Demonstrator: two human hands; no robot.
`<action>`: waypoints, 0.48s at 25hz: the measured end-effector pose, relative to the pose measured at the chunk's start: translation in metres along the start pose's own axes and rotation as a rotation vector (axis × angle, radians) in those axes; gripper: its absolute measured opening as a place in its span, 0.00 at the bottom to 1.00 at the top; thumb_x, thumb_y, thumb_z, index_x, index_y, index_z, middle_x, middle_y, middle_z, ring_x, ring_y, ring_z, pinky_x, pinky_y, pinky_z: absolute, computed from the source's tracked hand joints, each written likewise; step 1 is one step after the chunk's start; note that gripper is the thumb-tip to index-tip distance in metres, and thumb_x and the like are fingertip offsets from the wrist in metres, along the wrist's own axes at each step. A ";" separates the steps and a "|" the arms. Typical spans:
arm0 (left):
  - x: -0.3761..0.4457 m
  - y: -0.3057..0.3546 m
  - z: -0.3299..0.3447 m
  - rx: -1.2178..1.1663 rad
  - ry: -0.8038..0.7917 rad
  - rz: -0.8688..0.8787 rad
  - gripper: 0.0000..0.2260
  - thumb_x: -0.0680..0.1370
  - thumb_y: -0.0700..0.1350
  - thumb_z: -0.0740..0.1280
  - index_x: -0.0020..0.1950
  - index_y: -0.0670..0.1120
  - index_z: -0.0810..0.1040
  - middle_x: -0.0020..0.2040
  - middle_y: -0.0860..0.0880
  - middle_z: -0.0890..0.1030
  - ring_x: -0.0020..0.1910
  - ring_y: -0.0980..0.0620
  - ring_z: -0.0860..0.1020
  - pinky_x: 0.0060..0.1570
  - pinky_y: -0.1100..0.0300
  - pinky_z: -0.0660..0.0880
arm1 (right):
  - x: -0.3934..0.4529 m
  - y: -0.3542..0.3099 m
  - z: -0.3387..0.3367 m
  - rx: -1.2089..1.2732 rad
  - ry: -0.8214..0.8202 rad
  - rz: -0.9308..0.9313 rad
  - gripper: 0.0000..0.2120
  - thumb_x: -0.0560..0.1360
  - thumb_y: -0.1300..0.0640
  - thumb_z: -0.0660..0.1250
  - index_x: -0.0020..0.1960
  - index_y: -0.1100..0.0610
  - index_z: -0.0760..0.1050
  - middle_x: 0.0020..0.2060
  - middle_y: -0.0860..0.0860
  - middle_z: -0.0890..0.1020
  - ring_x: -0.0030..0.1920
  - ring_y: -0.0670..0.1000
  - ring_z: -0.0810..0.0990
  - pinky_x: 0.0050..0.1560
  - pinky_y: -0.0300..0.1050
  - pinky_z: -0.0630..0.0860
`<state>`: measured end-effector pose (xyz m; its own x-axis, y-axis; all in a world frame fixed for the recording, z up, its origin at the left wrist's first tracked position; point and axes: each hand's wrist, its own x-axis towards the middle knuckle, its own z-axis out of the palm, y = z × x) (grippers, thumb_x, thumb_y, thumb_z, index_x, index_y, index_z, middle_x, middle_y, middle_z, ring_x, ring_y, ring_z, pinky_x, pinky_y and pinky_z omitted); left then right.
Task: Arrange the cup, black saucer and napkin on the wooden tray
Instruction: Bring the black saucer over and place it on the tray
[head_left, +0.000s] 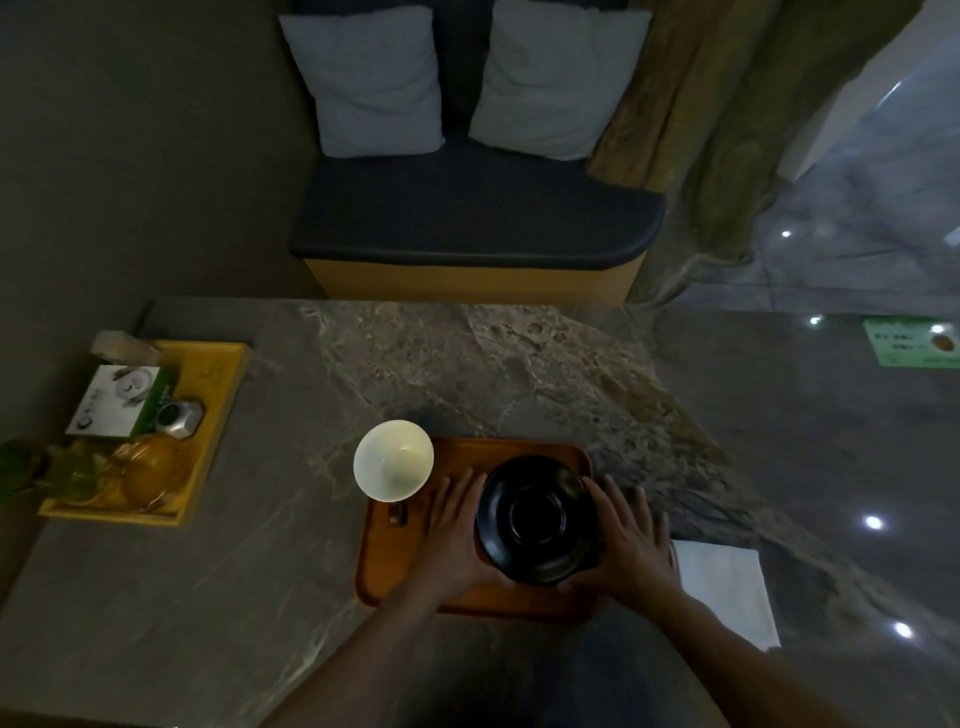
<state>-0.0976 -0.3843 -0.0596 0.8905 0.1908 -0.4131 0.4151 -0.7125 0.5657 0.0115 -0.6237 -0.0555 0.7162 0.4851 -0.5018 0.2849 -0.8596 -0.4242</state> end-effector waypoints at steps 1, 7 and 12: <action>0.001 -0.001 0.000 0.003 0.005 -0.002 0.62 0.57 0.69 0.76 0.78 0.60 0.38 0.81 0.54 0.43 0.79 0.51 0.37 0.78 0.46 0.44 | 0.001 -0.001 0.001 0.000 0.003 0.003 0.62 0.48 0.18 0.62 0.70 0.30 0.28 0.78 0.44 0.40 0.74 0.54 0.29 0.72 0.69 0.35; 0.010 -0.005 0.000 0.049 -0.019 -0.004 0.62 0.58 0.66 0.77 0.78 0.58 0.38 0.81 0.54 0.40 0.78 0.50 0.34 0.75 0.49 0.39 | 0.006 -0.003 0.000 -0.014 -0.005 0.033 0.61 0.50 0.17 0.61 0.70 0.31 0.26 0.77 0.44 0.37 0.73 0.56 0.26 0.70 0.69 0.32; 0.016 -0.005 0.004 0.084 -0.005 -0.001 0.61 0.58 0.68 0.76 0.74 0.63 0.33 0.81 0.53 0.40 0.77 0.51 0.33 0.76 0.46 0.41 | 0.010 0.002 0.001 -0.027 0.013 0.043 0.62 0.50 0.17 0.61 0.71 0.32 0.28 0.78 0.45 0.38 0.73 0.56 0.27 0.70 0.69 0.32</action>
<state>-0.0862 -0.3806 -0.0719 0.8888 0.1882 -0.4179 0.3990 -0.7664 0.5035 0.0180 -0.6201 -0.0620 0.7366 0.4456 -0.5088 0.2709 -0.8837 -0.3816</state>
